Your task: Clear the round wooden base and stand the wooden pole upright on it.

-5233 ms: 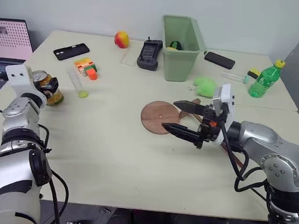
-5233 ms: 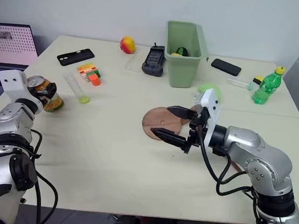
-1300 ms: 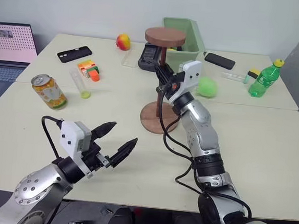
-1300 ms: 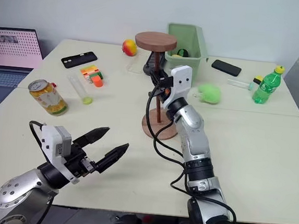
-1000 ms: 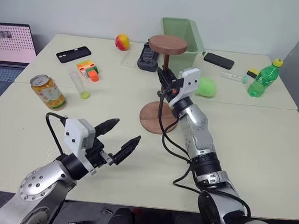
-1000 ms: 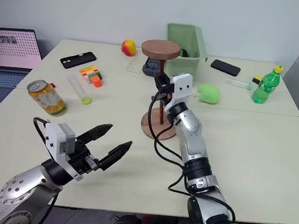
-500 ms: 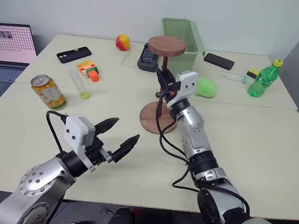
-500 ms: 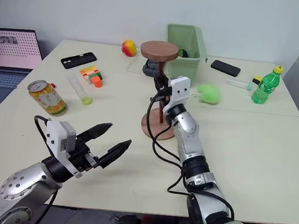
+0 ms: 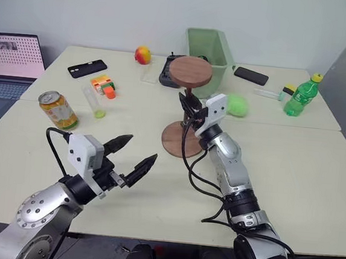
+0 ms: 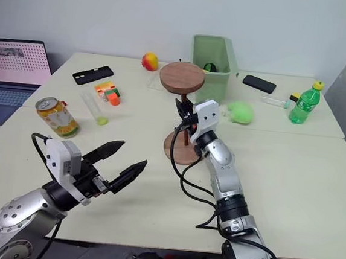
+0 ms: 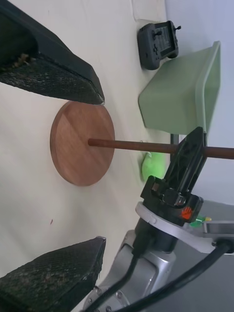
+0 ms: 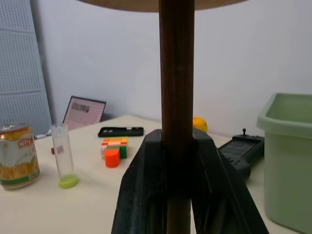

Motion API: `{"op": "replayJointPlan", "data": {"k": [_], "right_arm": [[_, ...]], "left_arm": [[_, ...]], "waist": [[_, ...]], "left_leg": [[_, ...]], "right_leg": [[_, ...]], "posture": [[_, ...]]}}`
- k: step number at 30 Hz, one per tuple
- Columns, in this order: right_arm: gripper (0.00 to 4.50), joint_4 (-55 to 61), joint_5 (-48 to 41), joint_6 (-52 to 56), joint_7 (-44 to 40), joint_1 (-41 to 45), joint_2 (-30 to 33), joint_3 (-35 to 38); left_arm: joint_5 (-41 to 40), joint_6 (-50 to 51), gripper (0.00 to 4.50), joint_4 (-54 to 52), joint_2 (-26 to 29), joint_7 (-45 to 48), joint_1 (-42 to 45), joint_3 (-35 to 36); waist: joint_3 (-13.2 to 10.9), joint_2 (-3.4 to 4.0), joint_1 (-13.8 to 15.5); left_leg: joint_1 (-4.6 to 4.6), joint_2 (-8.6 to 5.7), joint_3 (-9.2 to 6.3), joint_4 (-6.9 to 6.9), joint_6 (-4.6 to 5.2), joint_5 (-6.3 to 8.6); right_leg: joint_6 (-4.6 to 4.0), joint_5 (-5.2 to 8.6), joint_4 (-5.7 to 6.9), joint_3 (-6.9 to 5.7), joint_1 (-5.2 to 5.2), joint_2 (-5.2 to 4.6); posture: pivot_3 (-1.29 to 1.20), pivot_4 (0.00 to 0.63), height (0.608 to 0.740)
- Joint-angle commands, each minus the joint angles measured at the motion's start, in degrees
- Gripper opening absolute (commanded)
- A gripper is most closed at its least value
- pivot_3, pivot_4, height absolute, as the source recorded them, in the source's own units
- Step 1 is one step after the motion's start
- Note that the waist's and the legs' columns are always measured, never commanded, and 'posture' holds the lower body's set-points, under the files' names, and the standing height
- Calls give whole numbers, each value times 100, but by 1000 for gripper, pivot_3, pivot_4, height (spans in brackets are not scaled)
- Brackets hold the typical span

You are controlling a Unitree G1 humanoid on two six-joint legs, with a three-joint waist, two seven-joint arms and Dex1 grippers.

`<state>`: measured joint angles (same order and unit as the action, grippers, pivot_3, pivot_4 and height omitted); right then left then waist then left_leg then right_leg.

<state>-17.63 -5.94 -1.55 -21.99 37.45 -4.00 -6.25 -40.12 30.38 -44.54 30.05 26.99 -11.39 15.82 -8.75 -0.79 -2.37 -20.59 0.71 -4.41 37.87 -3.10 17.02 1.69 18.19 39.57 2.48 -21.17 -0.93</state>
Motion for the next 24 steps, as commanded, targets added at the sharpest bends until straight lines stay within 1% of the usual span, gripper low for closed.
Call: {"op": "replayJointPlan", "data": {"k": [1, 4, 7, 11, 14, 18, 19, 21, 22, 24], "right_arm": [[248, -311, -60, 1287, -148, -226, 66, -181], [248, -317, -87, 1722, -132, 14, 87, -153], [248, -351, -57, 1942, -168, 138, 117, -214], [248, -496, 183, 1996, -280, -24, 247, -492], [248, -412, 194, 2128, -282, -142, 288, -566], [248, -543, 420, 2412, -314, -258, 474, -787], [248, -586, 468, 2528, -297, -261, 522, -837], [248, -607, 446, 2762, -244, -246, 553, -851], [248, -596, 421, 2884, -202, -230, 553, -833], [248, -598, 429, 3015, -190, -190, 584, -855]], "left_arm": [[-103, -170, 4500, 38, 57, 63, 137, 221], [-215, -182, 4500, 77, 109, 168, 220, 284], [-410, -59, 4500, 90, 120, 18, 411, 377], [-143, -180, 4500, 105, 210, 51, 391, 338], [-198, -160, 4500, 83, 193, 40, 329, 354], [-176, -173, 4500, 57, 186, 33, 280, 346], [-178, -173, 4500, 39, 183, 26, 274, 336], [-181, -173, 4500, 22, 180, 20, 264, 325], [-184, -174, 4500, 12, 181, 23, 247, 327], [-158, -187, 4500, 6, 196, 30, 237, 317]], "waist": [[11, -2, 1], [27, -4, -2], [32, -3, -6], [65, 10, -71], [98, 19, -95], [121, 39, -93], [123, 39, -93], [134, 31, -94], [139, 29, -94], [161, 34, -94]], "left_leg": [[0, 1, -1, -1, 0, 0], [0, 2, -1, -2, 0, 0], [2, 2, -4, -4, 0, 0], [3, 0, -4, -8, 0, 1], [6, 0, -3, -18, 0, 1], [24, 1, -5, -33, 0, 1], [35, 1, -5, -40, 0, 1], [124, 0, -3, -92, 0, 1], [169, 1, -2, -103, -2, 3], [212, 2, -5, -109, -1, 15]], "right_leg": [[0, 0, -3, 0, 0, 1], [0, 0, -4, 2, 1, 1], [-2, 1, -5, 1, 2, 2], [-3, 1, -8, 3, 3, 5], [-3, 1, -15, 5, 3, 10], [-9, 5, -23, 10, 18, 10], [-10, 5, -31, 10, 31, 10], [-19, 12, -70, 12, 109, 6], [-28, 26, -74, 15, 126, 3], [-33, 61, -75, 14, 168, -3]], "posture": [[0, 150, 740], [0, 150, 740], [0, 150, 740], [0, 150, 740], [0, 150, 740], [0, 150, 740], [0, 150, 740], [0, 150, 740], [0, 150, 740], [0, 150, 740]]}}
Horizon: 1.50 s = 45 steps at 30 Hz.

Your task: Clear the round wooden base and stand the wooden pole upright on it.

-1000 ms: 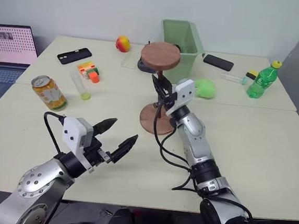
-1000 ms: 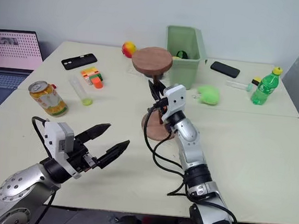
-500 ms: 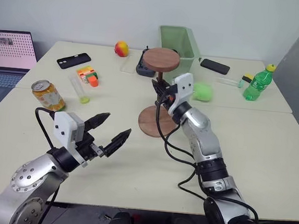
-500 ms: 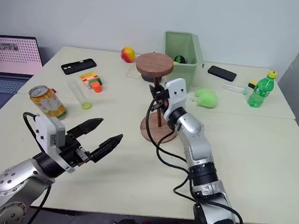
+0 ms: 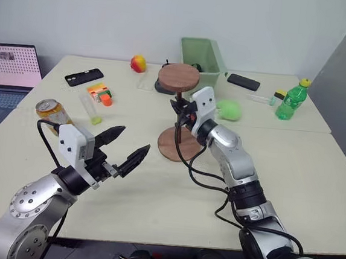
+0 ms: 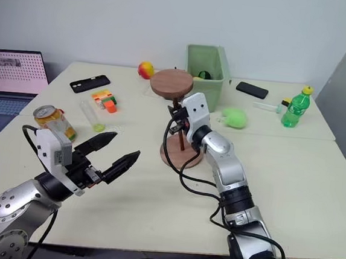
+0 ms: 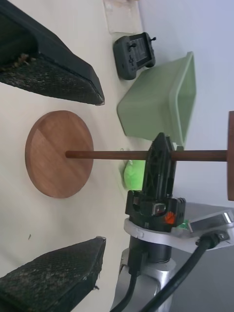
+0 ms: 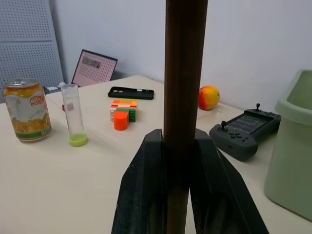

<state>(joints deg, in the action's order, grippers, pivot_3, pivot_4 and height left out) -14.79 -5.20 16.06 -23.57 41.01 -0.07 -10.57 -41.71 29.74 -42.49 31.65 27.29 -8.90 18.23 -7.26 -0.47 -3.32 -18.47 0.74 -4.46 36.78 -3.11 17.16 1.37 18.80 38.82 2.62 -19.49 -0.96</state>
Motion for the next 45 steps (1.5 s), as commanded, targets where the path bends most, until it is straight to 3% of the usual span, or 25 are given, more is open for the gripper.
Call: {"op": "replayJointPlan", "data": {"k": [1, 10, 30, 34, 45], "right_arm": [[248, -882, 369, 1277, -19, -536, 203, -433], [248, -799, 272, 1596, -57, -566, 176, -419], [248, -619, 4, -989, -46, -748, -266, 32], [248, -617, -40, -829, -162, -733, -265, 5], [248, -329, -83, -47, -189, -576, -198, -24]], "left_arm": [[14, -131, 4500, -199, 43, 0, -10, 70], [3, -112, 4500, -174, 37, -54, 72, 11], [90, -140, 4500, -104, 35, -18, 196, -93], [87, -122, 4500, -99, 29, -26, 240, -123], [113, -87, 4500, -36, 34, 1, 324, -183]], "waist": [[17, 2, 0], [79, 14, 1], [-62, -26, -5], [-63, -25, -5], [-70, -22, -24]], "left_leg": [[17, 0, -1, -4, -2, 3], [57, 4, -4, -40, -10, 9], [27, 9, -10, -81, -37, 24], [-32, 9, -14, -80, -39, 23], [-35, 11, -13, -81, -39, 23]], "right_leg": [[-5, 11, 0, -1, 16, -1], [27, 49, 0, 5, 41, -16], [4, 62, -23, 1, 11, -16], [-7, 54, -19, -4, -26, -16], [-7, 54, -20, -5, -33, -16]], "posture": [[0, 150, 740], [0, 150, 740], [0, 150, 740], [0, 150, 740], [0, 150, 740]]}}
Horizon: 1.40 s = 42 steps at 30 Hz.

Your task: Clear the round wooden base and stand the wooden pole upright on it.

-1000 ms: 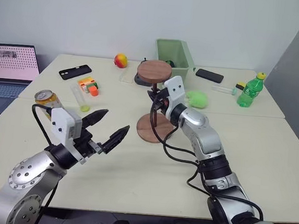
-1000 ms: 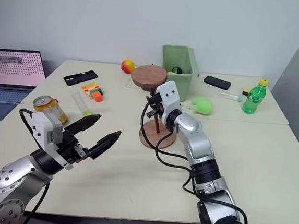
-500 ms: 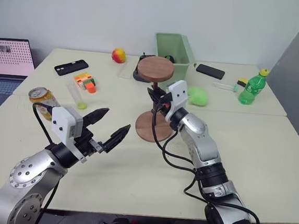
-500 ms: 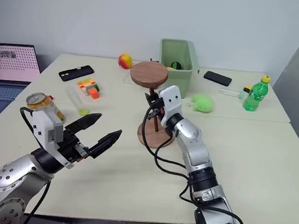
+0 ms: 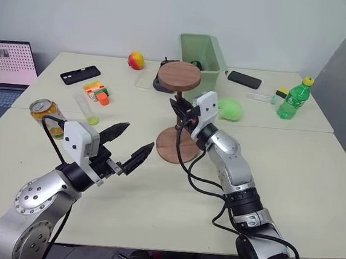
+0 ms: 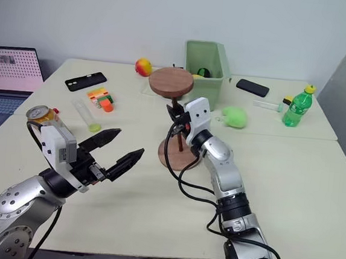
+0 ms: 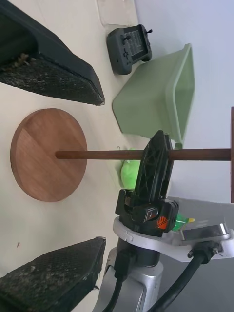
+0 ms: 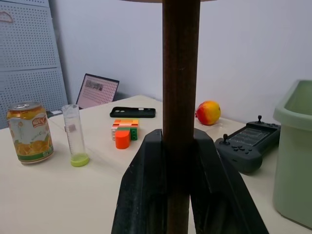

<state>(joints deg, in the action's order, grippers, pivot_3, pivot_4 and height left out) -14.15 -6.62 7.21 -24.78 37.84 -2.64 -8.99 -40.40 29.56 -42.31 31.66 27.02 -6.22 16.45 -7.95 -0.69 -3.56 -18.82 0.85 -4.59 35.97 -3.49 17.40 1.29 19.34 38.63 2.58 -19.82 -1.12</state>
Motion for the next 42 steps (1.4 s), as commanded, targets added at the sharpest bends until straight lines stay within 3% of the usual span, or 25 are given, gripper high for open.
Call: {"op": "replayJointPlan", "data": {"k": [1, 14, 23, 25, 26, 29, 33, 37, 42], "right_arm": [[248, -285, 82, 1060, -104, -224, 118, -247], [248, 1159, -233, 3421, -61, 106, 398, -333], [248, 1224, -208, 3754, -112, 215, 434, -395], [949, 1233, -215, 3748, -156, 214, 456, -414], [988, 1244, -218, 3744, -175, 211, 468, -423], [1659, 1304, -236, 3798, -173, 210, 484, -411], [2522, 1587, -371, 3985, -301, 177, 544, -401], [3373, 1735, -400, 4122, -279, 166, 613, -391], [4354, 2008, -532, 4352, -277, 164, 714, -323]], "left_arm": [[-17, -70, 4500, -42, 39, 44, 61, -6], [38, -138, 4500, -74, -16, 56, -41, -67], [102, -155, 4500, 23, -9, 79, 29, -84], [101, -148, 4500, 45, -7, 98, 45, -75], [105, -146, 4500, 51, -8, 106, 49, -72], [112, -139, 4500, 75, -12, 132, 75, -72], [123, -147, 4500, 117, 2, 178, 131, -104], [110, -135, 4500, 141, -1, 198, 189, -121], [108, -133, 4500, 161, 5, 239, 222, -124]], "waist": [[-1, 1, -2], [-57, 2, 5], [-63, 1, -1], [-63, 1, -2], [-65, -3, -2], [-136, -17, 32], [-150, -15, 32], [-150, -15, 30], [-150, -14, 36]], "left_leg": [[-1, 0, 0, 0, 0, 0], [-31, -2, 0, -2, -4, 2], [-109, -1, -2, -2, -10, 3], [-109, -1, -2, -3, -9, 3], [-108, -1, -2, -3, -9, 3], [-122, -1, -5, 0, -9, 2], [-311, -2, -6, 47, -48, -24], [-369, -3, -2, 52, -48, -24], [-375, -5, -9, 76, -46, -23]], "right_leg": [[0, 0, 0, 0, -2, 0], [0, 0, -1, 0, -32, -2], [1, 0, 3, -3, -111, -2], [1, 0, 6, -3, -112, -2], [1, 0, 7, -3, -112, -2], [0, -1, 10, -8, -123, -3], [7, -9, 39, -17, -292, -8], [7, -9, 35, -21, -342, -11], [9, -11, 47, -25, -340, -13]], "posture": [[0, 150, 740], [0, 150, 740], [0, 150, 740], [0, 150, 740], [0, 150, 740], [0, 150, 740], [0, 150, 740], [0, 150, 740], [0, 150, 740]]}}
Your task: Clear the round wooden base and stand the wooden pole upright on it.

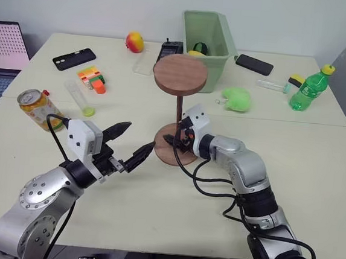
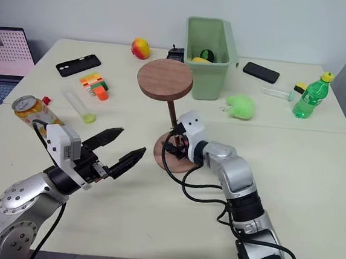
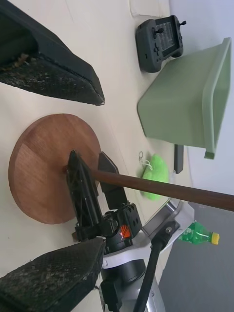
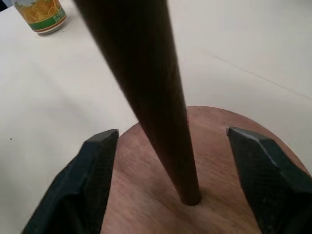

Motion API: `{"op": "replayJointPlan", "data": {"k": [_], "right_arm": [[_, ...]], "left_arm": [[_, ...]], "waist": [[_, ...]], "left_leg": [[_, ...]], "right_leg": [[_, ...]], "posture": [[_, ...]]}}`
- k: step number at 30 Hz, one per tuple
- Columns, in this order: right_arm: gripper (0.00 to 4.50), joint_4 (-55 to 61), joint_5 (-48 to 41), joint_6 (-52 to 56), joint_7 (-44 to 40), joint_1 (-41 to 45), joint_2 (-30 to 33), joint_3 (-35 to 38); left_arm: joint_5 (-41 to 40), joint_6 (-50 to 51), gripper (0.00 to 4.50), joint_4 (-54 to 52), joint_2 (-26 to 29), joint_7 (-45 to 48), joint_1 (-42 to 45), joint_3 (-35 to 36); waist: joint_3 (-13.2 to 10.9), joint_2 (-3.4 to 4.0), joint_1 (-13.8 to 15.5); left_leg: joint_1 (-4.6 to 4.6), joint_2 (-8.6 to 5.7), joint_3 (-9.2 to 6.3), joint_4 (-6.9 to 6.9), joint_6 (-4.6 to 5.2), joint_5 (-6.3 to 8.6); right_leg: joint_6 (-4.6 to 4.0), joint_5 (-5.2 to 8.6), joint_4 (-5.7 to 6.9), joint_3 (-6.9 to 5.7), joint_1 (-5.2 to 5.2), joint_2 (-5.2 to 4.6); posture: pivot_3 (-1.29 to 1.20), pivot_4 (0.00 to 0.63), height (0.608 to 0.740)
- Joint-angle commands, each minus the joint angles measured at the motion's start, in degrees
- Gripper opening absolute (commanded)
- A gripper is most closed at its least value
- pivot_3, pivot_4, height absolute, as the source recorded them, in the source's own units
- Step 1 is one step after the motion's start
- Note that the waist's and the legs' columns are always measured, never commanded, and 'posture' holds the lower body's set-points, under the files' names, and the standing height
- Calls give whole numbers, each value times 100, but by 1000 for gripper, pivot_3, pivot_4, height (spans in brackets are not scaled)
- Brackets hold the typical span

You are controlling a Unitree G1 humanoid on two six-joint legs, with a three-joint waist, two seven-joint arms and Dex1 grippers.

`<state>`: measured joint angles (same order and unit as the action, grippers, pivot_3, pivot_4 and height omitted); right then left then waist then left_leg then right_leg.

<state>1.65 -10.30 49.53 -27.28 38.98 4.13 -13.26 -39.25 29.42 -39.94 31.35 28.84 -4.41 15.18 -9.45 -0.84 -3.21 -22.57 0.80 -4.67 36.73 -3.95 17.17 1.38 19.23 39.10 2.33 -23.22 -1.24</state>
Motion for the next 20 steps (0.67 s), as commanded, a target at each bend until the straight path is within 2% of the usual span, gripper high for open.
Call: {"op": "replayJointPlan", "data": {"k": [1, 7, 10, 15, 18, 20], "right_arm": [[4462, 477, -188, 163, -33, 49, 50, 116], [4462, 1113, -524, 718, -178, 11, 406, 315], [4462, 1669, -810, 1134, -431, -142, 944, 508], [4462, 2643, -1890, 1829, -1403, -487, 2209, 1212], [4462, 2630, -2373, 1738, -2076, -615, 2967, 1747], [4462, 2493, -2563, 1592, -2355, -674, 3304, 1951]], "left_arm": [[-10, -116, 4500, -74, 35, 62, 49, 5], [-168, 11, 4500, 24, 148, 151, 207, 127], [-443, 254, 4500, 144, 406, 339, 341, 228], [-829, 1180, 4500, 948, 1637, 1018, 915, 388], [-898, 1516, 4500, 1478, 2363, 1564, 1372, 412], [-907, 1566, 4500, 1756, 2643, 1891, 1582, 384]], "waist": [[0, 0, 1], [0, 0, 5], [0, 0, 9], [-5, -4, 63], [-19, -8, 52], [-20, -8, 45]], "left_leg": [[0, -1, -1, 5, 1, 0], [-4, -4, -3, 22, 2, 0], [-5, -5, -3, 25, 2, 0], [-13, -9, -16, 31, 7, 1], [-6, -10, -14, 31, 23, 5], [0, -16, -12, 31, 30, 6]], "right_leg": [[3, -2, 3, 0, 1, 0], [10, -7, 14, 0, 3, 1], [10, -7, 16, -1, 3, 0], [10, -7, 19, -14, 2, 0], [10, -7, 29, -12, 2, 3], [10, -7, 37, -15, 5, 8]], "posture": [[0, 150, 740], [0, 150, 740], [0, 150, 740], [0, 150, 740], [0, 150, 740], [0, 150, 740]]}}
